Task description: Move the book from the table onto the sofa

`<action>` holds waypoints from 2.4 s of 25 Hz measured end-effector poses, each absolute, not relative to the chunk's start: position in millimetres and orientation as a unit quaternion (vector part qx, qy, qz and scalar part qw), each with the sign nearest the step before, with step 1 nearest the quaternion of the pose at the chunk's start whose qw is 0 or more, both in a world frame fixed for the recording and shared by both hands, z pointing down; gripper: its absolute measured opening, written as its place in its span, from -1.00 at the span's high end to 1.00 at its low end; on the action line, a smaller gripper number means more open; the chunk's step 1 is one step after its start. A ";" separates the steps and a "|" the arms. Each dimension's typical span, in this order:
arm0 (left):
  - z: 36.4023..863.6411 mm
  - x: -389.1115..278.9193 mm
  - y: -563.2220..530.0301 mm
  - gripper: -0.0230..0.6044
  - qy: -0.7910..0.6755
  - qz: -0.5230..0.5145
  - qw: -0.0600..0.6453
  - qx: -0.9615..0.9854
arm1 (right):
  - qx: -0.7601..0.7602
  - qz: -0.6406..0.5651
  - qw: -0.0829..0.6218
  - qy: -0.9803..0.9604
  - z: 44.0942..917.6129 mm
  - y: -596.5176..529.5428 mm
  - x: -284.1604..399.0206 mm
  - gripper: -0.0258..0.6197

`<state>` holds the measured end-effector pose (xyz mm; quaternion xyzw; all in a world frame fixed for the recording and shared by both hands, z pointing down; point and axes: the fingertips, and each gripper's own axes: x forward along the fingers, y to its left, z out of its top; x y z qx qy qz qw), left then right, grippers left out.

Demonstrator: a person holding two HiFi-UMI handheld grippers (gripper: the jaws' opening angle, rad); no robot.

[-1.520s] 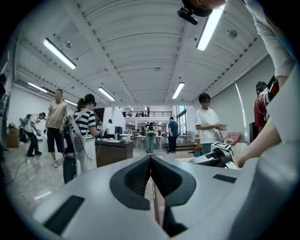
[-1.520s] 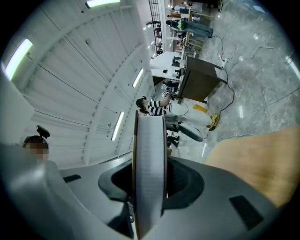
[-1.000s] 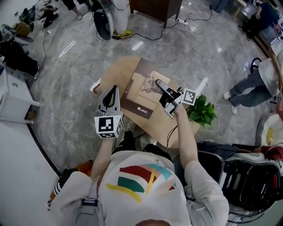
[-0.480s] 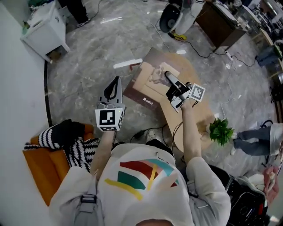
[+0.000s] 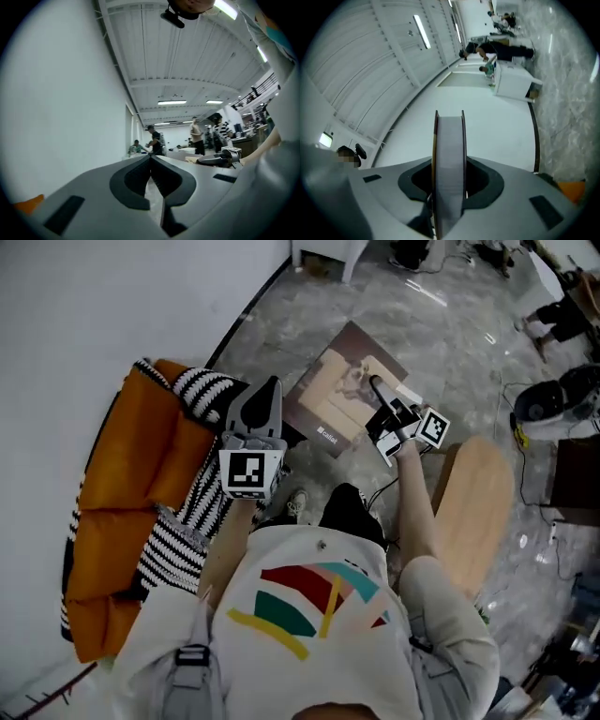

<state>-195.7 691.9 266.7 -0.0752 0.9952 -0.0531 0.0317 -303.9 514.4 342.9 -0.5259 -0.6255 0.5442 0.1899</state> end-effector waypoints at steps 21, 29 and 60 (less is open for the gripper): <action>323.0 -25.5 995.4 0.91 0.895 0.009 -0.040 0.444 | -0.812 0.126 0.494 -0.283 444.2 951.7 -180.1 0.44; 418.4 3.5 1013.1 0.91 0.856 0.055 -0.087 0.507 | -0.805 0.002 0.546 -0.230 590.1 993.6 -123.8 0.44; 429.9 20.3 1064.3 0.91 0.848 0.065 -0.068 0.521 | -0.747 -0.135 0.395 -0.518 645.7 1070.0 -171.0 -0.12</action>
